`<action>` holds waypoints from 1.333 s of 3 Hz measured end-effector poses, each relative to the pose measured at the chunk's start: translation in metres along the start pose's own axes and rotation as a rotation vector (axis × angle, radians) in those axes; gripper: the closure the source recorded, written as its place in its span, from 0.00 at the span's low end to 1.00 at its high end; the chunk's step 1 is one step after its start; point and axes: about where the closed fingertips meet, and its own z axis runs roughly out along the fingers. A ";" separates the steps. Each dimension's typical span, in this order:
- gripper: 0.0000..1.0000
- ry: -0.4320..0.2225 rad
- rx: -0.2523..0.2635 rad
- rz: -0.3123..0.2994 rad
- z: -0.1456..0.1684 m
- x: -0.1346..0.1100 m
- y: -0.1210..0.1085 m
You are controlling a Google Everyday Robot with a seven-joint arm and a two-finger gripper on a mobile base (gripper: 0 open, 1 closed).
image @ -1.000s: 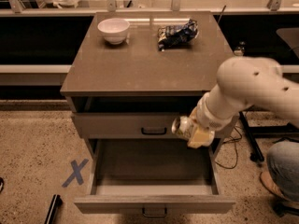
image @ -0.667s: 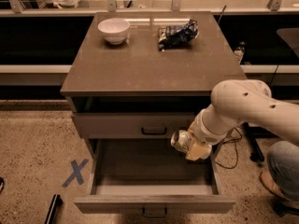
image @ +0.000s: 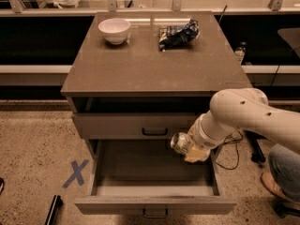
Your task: Place 7up can into middle drawer
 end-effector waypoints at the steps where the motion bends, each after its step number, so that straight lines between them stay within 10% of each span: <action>1: 1.00 0.026 0.065 0.023 0.027 0.025 0.010; 3: 1.00 -0.017 0.180 -0.027 0.082 0.034 0.001; 4: 1.00 -0.062 0.140 -0.030 0.112 0.030 -0.001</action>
Offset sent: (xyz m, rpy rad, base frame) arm 0.0163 -0.0224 -0.0962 -0.0234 -0.2795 -0.0639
